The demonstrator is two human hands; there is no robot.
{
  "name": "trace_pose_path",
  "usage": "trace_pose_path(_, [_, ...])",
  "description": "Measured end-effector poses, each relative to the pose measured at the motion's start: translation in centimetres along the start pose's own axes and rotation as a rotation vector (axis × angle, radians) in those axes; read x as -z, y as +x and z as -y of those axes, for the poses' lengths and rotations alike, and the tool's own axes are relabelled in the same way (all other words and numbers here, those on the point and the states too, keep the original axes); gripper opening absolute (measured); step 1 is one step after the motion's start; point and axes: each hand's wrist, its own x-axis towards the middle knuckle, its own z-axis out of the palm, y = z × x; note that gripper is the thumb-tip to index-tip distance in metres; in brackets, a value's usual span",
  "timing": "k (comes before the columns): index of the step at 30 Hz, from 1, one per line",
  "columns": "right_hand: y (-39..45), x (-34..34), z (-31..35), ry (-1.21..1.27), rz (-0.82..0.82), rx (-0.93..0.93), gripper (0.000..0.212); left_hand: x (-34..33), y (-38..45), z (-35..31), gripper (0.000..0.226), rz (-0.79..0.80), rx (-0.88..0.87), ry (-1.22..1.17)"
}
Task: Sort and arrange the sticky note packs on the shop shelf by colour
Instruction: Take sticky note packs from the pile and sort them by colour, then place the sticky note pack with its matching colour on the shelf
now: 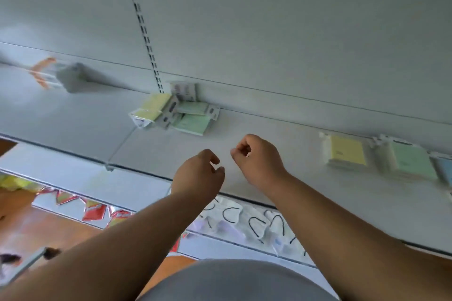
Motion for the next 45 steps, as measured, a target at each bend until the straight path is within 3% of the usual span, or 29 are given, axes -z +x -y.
trace_pose_path(5, [3.4,-6.3,5.1,0.106,0.078,-0.098,0.014,4.7,2.1,6.4,0.022,-0.042,0.082,0.006])
trace_pose_path(9, [6.8,-8.6,6.5,0.324,0.216,-0.347,0.034,6.1,3.8,8.1,0.025,-0.028,0.049,-0.014])
trace_pose_path(13, [8.8,-9.2,6.4,0.557,0.171,-0.519,0.025,6.3,5.2,8.9,0.032,0.036,0.048,-0.076])
trace_pose_path(15, [8.8,-9.1,6.4,0.615,0.066,-0.534,0.014,6.5,5.9,8.6,0.036,0.093,0.170,-0.341])
trace_pose_path(18, [7.4,-8.0,6.3,0.629,-0.055,-0.433,0.009,6.8,6.9,7.6,0.030,0.234,0.463,-0.947])
trace_pose_path(21, [5.1,-6.2,5.5,0.562,0.008,-0.281,0.012,5.8,7.6,6.6,0.021,0.297,0.536,-1.177])
trace_pose_path(23, [3.9,-4.8,4.2,0.498,0.022,-0.257,0.015,4.4,7.6,5.7,0.023,0.285,0.466,-1.073])
trace_pose_path(30, [0.9,1.7,-3.8,0.372,-0.237,-0.457,0.019,-0.7,4.9,-1.1,0.022,0.391,-0.005,-0.668])
trace_pose_path(36, [-4.0,9.1,-9.8,0.365,-0.360,-0.505,0.014,-6.2,1.5,-8.4,0.011,0.482,-0.256,-0.262])
trace_pose_path(40, [-7.4,14.7,-15.4,0.376,-0.384,-0.580,0.012,-10.7,-1.6,-14.2,0.012,0.554,-0.327,-0.146])
trace_pose_path(45, [-9.9,21.2,-22.8,0.125,-0.256,-0.687,0.022,-16.7,-5.4,-21.9,0.028,0.542,-0.328,-0.006])
